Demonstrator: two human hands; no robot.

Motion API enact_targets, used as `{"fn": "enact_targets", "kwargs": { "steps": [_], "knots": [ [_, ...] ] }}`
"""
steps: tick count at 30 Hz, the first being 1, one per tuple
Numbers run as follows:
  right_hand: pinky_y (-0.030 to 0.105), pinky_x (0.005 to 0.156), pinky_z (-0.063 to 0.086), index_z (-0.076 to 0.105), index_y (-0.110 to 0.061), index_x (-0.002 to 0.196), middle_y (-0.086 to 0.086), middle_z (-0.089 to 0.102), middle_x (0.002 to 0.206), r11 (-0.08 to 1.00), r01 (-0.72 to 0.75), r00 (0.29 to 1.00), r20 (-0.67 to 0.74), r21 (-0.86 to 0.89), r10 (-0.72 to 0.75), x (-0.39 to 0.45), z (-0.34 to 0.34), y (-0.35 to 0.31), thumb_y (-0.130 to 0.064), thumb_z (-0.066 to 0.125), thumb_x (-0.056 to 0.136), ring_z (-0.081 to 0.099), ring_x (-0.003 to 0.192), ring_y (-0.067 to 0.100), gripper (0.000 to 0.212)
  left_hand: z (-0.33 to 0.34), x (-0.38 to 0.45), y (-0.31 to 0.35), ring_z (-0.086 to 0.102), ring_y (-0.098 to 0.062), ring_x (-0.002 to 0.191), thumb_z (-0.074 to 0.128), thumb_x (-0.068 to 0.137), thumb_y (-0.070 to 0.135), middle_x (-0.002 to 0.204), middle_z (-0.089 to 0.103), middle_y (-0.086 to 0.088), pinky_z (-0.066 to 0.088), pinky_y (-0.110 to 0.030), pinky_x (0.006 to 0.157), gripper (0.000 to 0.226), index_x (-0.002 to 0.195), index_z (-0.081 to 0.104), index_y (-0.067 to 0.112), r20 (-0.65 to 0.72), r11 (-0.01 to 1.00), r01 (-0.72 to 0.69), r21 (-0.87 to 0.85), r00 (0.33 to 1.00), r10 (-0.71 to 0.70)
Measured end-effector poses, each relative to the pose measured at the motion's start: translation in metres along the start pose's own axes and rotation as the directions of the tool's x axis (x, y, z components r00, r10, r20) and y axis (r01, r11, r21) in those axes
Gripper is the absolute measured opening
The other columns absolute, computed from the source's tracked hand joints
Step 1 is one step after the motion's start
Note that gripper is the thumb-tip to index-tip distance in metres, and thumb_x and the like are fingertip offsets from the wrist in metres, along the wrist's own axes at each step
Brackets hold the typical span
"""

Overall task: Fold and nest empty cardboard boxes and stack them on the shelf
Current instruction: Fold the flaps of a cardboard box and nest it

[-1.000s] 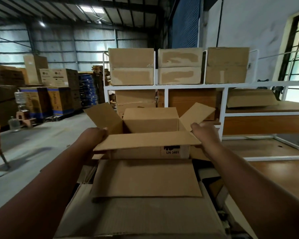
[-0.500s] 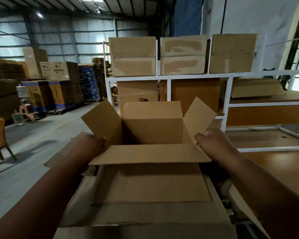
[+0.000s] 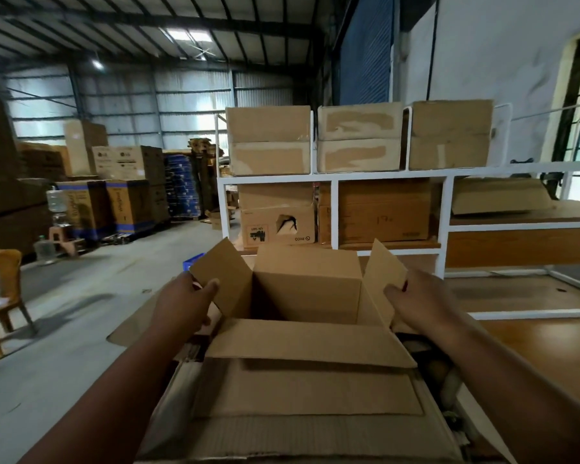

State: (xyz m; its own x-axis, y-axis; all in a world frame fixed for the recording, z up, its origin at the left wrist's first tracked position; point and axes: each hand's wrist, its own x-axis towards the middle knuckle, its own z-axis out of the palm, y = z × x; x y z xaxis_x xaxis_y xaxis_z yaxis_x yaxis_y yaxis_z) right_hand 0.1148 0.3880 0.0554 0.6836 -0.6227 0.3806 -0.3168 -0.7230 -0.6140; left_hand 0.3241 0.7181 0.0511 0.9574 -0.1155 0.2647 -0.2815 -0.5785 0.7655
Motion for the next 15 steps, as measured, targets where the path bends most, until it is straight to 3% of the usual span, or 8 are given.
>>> {"fn": "enact_targets", "kwargs": {
  "steps": [2,3,5,8,11,15],
  "knots": [
    [0.028,0.056,0.043,0.054,-0.024,0.144,-0.010,0.061,0.086,0.999,0.046,0.988,-0.144,-0.008,-0.046,0.006,-0.004,-0.008,-0.026,0.065,0.106,0.060,0.072,0.007,0.039,-0.006,0.004,0.007,0.074,-0.020,0.069,0.067,0.106,0.030,0.109,0.072,-0.010,0.053,-0.028,0.048,0.054,0.154,0.043,0.025,-0.105,0.994,-0.110,0.008,0.988,0.110],
    [0.027,0.054,0.039,0.048,-0.022,0.152,-0.010,0.060,0.085,0.998,0.056,0.982,-0.179,-0.040,-0.062,0.009,-0.003,-0.011,-0.024,0.063,0.107,0.059,0.070,0.006,0.047,-0.007,0.005,0.011,0.074,-0.020,0.071,0.066,0.105,0.022,0.112,0.071,-0.012,0.053,-0.028,0.048,0.062,0.160,0.037,0.028,-0.113,0.987,-0.159,0.015,0.981,0.160],
    [0.026,0.054,0.038,0.052,-0.020,0.150,-0.009,0.061,0.088,0.987,0.101,0.973,-0.193,-0.125,-0.124,0.011,0.003,-0.015,-0.022,0.060,0.109,0.057,0.069,0.003,0.042,-0.005,0.002,0.019,0.073,-0.023,0.075,0.062,0.104,0.011,0.107,0.067,-0.007,0.061,-0.035,0.054,0.063,0.160,0.040,0.027,-0.091,0.972,-0.219,0.082,0.970,0.226],
    [0.026,0.055,0.039,0.065,-0.019,0.132,-0.005,0.068,0.091,0.976,0.112,0.971,-0.190,-0.187,-0.147,0.013,0.015,-0.010,-0.020,0.058,0.108,0.058,0.070,0.002,0.025,0.000,0.003,0.020,0.072,-0.026,0.078,0.059,0.100,0.005,0.089,0.063,0.002,0.066,-0.050,0.075,0.043,0.141,0.060,0.016,-0.087,0.946,-0.262,0.189,0.956,0.282],
    [0.026,0.055,0.040,0.067,-0.019,0.125,-0.003,0.069,0.092,0.970,0.109,0.972,-0.178,-0.219,-0.150,0.013,0.020,-0.006,-0.020,0.058,0.108,0.059,0.072,0.004,0.020,0.002,0.001,0.012,0.072,-0.023,0.074,0.060,0.098,0.005,0.086,0.068,0.000,0.065,-0.049,0.078,0.033,0.128,0.067,0.016,-0.065,0.934,-0.249,0.256,0.960,0.273],
    [0.025,0.055,0.037,0.064,-0.016,0.135,0.007,0.075,0.110,0.984,0.054,0.981,-0.176,-0.172,-0.084,0.016,0.021,0.001,-0.019,0.057,0.107,0.057,0.078,0.011,0.028,0.001,-0.003,0.001,0.072,-0.030,0.080,0.063,0.092,0.000,0.096,0.073,-0.010,0.063,-0.045,0.075,0.037,0.126,0.071,0.013,-0.036,0.916,-0.247,0.316,0.962,0.271]
  ]
}}
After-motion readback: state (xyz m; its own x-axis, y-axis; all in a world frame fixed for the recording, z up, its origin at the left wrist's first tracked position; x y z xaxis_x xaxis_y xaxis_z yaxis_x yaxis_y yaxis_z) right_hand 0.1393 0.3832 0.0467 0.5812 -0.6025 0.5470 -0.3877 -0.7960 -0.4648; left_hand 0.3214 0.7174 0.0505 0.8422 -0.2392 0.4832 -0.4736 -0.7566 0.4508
